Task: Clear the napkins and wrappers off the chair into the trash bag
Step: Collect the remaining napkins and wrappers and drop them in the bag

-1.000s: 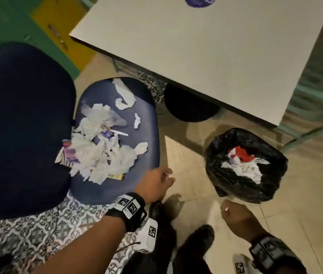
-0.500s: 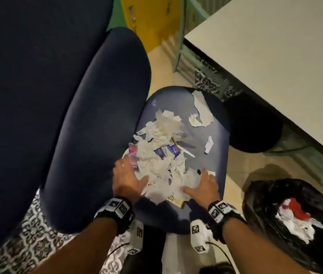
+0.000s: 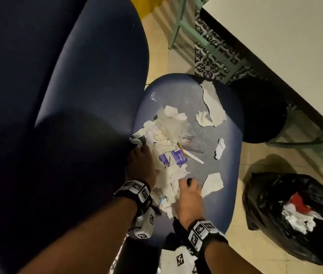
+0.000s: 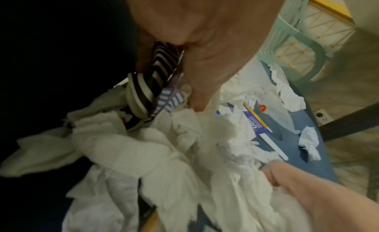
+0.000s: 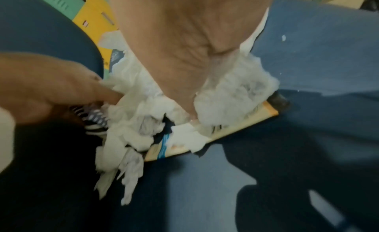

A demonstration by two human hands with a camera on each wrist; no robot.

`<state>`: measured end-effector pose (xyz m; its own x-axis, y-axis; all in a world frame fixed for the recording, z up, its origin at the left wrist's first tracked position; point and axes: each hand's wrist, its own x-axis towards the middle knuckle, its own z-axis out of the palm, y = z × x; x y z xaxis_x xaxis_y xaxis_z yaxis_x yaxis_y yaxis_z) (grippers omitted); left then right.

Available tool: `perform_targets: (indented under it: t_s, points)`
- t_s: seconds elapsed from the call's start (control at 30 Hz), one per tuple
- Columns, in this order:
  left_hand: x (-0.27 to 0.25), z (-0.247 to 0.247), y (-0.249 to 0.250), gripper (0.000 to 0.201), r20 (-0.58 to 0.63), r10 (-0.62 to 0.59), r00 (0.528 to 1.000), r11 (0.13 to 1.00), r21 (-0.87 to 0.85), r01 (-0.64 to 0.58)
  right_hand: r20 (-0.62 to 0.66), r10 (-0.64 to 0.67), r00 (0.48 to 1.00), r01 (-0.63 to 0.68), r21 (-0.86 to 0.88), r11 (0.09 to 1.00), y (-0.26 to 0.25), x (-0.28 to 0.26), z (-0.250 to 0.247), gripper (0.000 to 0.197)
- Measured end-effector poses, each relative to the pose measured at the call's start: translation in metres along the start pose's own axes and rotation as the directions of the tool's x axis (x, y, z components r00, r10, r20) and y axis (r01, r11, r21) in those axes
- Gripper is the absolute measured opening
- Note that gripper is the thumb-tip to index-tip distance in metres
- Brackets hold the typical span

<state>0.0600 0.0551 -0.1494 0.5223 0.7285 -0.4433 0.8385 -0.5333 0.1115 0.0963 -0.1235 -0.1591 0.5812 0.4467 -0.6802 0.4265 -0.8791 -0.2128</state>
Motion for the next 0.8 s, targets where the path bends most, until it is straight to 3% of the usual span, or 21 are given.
perform_targets:
  t_s: [0.1,0.2,0.27,0.33,0.4,0.5,0.67,0.73,0.8]
  points:
    - [0.010,-0.015,-0.004,0.063,-0.026,0.047,0.999,0.996,-0.071,-0.049,0.138,-0.080,0.987,0.065,0.113,0.991,0.003,0.013,-0.014,0.046]
    - [0.007,-0.028,-0.013,0.059,-0.048,0.007,0.999,0.963,-0.269,-0.020,0.148,-0.134,0.980,0.109,0.164,0.980,0.001,0.018,-0.031,0.050]
    - [-0.001,-0.038,-0.018,0.067,-0.101,-0.074,0.992,0.934,-0.356,0.034,0.069,-0.173,0.983,0.158,0.185,0.970,-0.001,0.017,-0.056,0.057]
    - [-0.010,-0.047,-0.020,0.070,-0.163,-0.123,0.979,0.884,-0.467,0.033,-0.047,-0.203,0.978,0.209,0.190,0.959,-0.007,0.017,-0.092,0.049]
    - [-0.016,-0.049,-0.018,0.078,-0.140,-0.134,0.981,0.838,-0.544,0.037,-0.173,-0.259,0.950,0.285,0.149,0.947,-0.019,0.026,-0.127,0.042]
    - [-0.015,-0.034,-0.017,0.087,-0.040,-0.105,0.994,0.749,-0.661,0.053,-0.218,-0.338,0.916,0.342,-0.019,0.939,-0.044,0.065,-0.154,0.063]
    - [-0.005,0.022,-0.035,0.072,0.015,-0.101,0.995,0.736,-0.672,0.085,-0.043,-0.359,0.932,0.337,-0.255,0.906,-0.081,0.135,-0.135,0.126]
    - [-0.010,0.024,-0.041,0.063,0.032,-0.125,0.992,0.729,-0.675,0.113,0.046,-0.342,0.939,0.337,-0.331,0.881,-0.087,0.152,-0.120,0.132]
    - [-0.018,0.015,-0.044,0.056,0.081,-0.121,0.989,0.734,-0.663,0.144,0.044,-0.330,0.943,0.321,-0.384,0.866,-0.091,0.156,-0.107,0.119]
